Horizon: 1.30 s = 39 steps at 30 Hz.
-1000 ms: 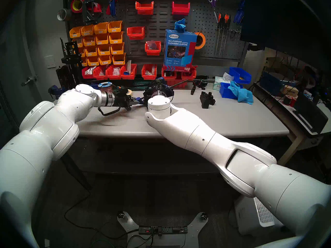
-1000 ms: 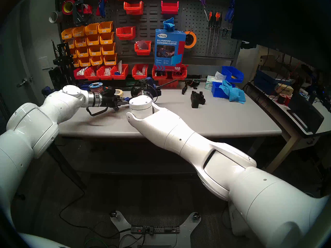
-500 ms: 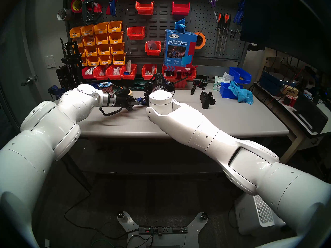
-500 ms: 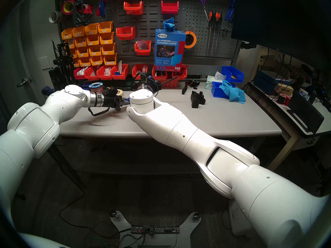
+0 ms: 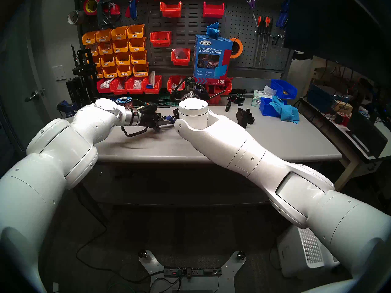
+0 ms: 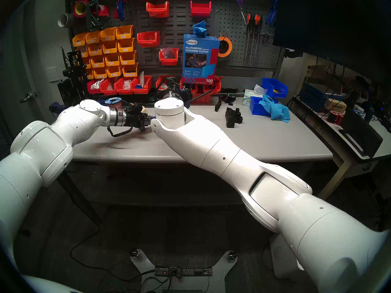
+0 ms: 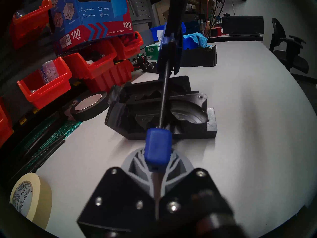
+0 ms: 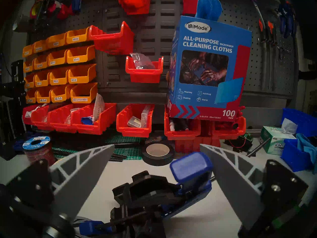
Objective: Clamp the two 3D printed pieces together with the clamp
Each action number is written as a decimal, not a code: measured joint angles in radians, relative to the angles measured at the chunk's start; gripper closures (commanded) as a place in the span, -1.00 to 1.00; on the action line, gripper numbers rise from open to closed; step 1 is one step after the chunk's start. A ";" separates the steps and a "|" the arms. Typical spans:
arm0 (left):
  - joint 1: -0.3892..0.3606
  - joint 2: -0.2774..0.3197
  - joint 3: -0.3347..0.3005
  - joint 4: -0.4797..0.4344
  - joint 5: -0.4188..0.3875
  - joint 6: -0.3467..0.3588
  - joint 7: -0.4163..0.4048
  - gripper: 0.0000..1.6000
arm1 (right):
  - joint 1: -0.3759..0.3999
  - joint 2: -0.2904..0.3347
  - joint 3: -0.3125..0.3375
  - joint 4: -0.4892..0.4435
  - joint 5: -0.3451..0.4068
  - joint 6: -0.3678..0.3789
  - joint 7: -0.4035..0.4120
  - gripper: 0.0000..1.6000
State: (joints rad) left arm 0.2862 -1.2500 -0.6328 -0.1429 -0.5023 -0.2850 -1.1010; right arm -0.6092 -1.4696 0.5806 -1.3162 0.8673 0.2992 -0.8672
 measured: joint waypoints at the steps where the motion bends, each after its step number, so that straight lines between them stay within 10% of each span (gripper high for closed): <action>1: 0.000 0.000 0.000 0.000 0.000 0.000 -0.001 1.00 | -0.001 0.002 0.001 -0.003 0.002 0.003 -0.002 -1.00; 20: -0.003 -0.006 0.006 0.001 -0.002 -0.007 -0.011 1.00 | -0.005 0.007 0.000 -0.028 -0.006 -0.025 -0.039 -1.00; 39: -0.010 -0.022 0.016 -0.004 -0.016 -0.026 -0.020 1.00 | 0.006 0.030 -0.061 -0.044 -0.174 -0.177 -0.154 -1.00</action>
State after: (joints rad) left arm 0.2764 -1.2724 -0.6170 -0.1469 -0.5188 -0.3108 -1.1211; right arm -0.6030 -1.4392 0.5194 -1.3598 0.6933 0.1217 -1.0207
